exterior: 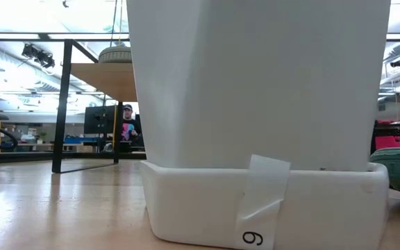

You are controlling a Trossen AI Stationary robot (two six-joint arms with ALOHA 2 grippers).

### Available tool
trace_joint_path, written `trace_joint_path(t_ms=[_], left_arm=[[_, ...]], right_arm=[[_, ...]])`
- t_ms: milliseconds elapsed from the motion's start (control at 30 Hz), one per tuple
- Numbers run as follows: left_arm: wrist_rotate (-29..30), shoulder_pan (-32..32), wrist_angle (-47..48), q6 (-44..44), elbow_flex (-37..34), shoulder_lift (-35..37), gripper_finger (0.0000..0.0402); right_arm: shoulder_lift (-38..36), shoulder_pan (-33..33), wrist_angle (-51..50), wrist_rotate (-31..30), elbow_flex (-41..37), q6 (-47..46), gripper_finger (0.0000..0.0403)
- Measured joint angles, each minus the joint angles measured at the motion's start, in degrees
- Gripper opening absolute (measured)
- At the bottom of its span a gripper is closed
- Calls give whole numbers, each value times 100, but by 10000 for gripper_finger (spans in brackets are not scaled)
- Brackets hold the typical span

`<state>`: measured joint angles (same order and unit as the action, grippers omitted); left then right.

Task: Pick and place slides into the shelf
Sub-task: Put the gray slide on the shelf aligned with the other gray slide

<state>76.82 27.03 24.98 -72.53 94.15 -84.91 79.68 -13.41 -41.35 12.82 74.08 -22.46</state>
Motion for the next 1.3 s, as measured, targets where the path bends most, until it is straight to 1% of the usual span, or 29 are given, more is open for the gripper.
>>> trace_joint_path(t_ms=[100,200,267,467,633,733,867,1133,1300], left_arm=[[-2,74,-110,603,0,223,192],[3,127,-153,1055,0,418,194],[-5,156,-144,1296,0,505,196],[-11,186,-139,1784,0,699,193],[-10,184,-137,2048,0,817,190],[-10,184,-132,2127,0,866,191],[-13,184,-133,2135,0,868,193],[-103,186,-143,2133,0,890,188],[-103,186,-141,2133,0,894,189]], right_arm=[[316,-123,37,1,13,2,55],[488,-411,229,9,23,-5,55],[529,-646,332,153,24,-50,58],[590,-1188,493,471,29,-164,86],[872,-1413,558,735,29,-283,109],[989,-1478,829,909,29,-386,118],[1152,-1576,1147,1137,29,-589,126],[1561,-1686,1351,1213,29,-592,141],[1704,-1780,1557,1503,28,-650,149]])
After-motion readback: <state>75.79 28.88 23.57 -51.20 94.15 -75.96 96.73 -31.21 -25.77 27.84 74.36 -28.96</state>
